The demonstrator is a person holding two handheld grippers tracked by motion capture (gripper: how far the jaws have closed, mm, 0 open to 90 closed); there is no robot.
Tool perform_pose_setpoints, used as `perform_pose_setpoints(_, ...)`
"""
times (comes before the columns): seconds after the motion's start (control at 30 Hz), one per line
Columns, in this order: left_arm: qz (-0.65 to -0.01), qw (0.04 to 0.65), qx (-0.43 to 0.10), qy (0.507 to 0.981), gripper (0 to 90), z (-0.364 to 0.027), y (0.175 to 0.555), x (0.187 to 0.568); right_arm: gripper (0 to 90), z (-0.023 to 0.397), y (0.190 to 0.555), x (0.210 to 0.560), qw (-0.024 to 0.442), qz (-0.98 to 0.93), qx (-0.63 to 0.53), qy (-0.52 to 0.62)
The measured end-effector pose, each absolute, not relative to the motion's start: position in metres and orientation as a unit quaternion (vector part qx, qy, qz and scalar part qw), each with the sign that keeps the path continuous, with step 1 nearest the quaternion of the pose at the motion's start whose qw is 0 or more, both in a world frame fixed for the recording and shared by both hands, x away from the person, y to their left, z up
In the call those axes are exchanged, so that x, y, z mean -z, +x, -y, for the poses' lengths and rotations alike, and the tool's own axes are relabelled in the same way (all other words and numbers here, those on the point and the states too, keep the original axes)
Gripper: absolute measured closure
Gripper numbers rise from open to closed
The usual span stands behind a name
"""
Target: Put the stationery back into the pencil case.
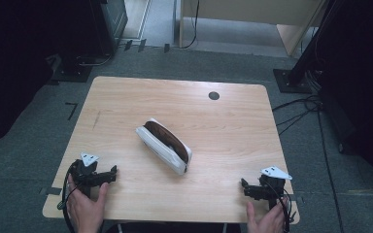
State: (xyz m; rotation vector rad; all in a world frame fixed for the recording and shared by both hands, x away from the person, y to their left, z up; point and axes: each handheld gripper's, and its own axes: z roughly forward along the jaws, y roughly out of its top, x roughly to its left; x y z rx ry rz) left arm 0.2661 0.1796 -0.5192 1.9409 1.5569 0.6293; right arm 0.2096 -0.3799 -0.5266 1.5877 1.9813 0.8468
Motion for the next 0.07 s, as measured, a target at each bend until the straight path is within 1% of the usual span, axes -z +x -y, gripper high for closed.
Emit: perform_pose_setpoints(0.07, -0.582, 0.283, -0.235, 0.726, 0.0, -0.1796, 0.2661, 0.5191, 0.0, 0.3799, 0.2096, 0.5266, 0.231, -0.720, -0.308, 0.577)
